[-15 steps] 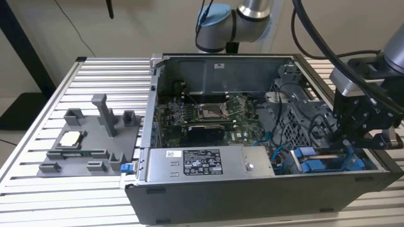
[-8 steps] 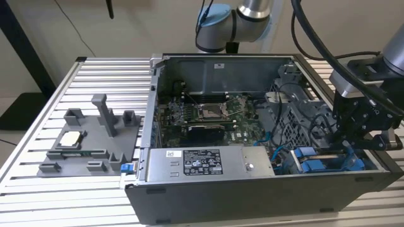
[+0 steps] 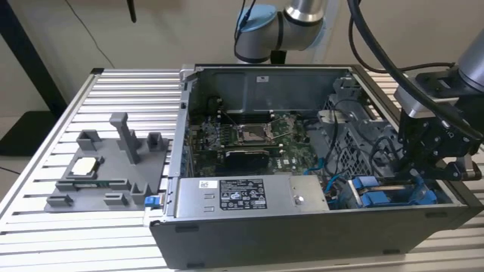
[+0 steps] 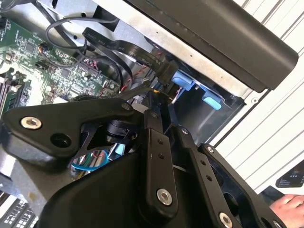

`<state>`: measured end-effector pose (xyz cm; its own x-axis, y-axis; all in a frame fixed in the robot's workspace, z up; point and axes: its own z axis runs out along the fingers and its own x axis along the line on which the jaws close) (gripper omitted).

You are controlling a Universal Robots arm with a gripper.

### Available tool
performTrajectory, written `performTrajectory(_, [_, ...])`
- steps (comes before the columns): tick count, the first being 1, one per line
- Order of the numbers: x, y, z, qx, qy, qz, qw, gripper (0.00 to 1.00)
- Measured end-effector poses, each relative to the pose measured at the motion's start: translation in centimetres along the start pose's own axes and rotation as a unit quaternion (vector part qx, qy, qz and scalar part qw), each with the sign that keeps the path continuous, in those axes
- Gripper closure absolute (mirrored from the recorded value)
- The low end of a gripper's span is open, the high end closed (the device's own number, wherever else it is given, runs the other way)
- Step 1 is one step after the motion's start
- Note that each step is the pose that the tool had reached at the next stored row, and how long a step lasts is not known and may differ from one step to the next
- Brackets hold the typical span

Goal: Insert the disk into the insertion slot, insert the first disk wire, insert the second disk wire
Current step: 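Insert the first disk wire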

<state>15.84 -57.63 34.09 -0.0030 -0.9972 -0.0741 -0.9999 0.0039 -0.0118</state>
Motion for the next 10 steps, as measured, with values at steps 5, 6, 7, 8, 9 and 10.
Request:
performTrajectory(5, [-0.03,-0.01,0.09,0.0000,-0.0002,0.000,1.0000,0.81])
performTrajectory(6, [-0.04,-0.01,0.09,0.0000,-0.0003,0.000,1.0000,0.81])
performTrajectory(7, [-0.06,-0.01,0.10,0.0000,-0.0002,0.000,1.0000,0.81])
performTrajectory(8, [-0.08,-0.01,0.11,0.0000,-0.0002,0.000,1.0000,0.81])
performTrajectory(9, [-0.08,-0.01,0.12,0.0000,-0.0002,0.000,1.0000,0.81])
performTrajectory(10, [-0.10,-0.01,0.15,0.0000,-0.0005,0.000,1.0000,0.81])
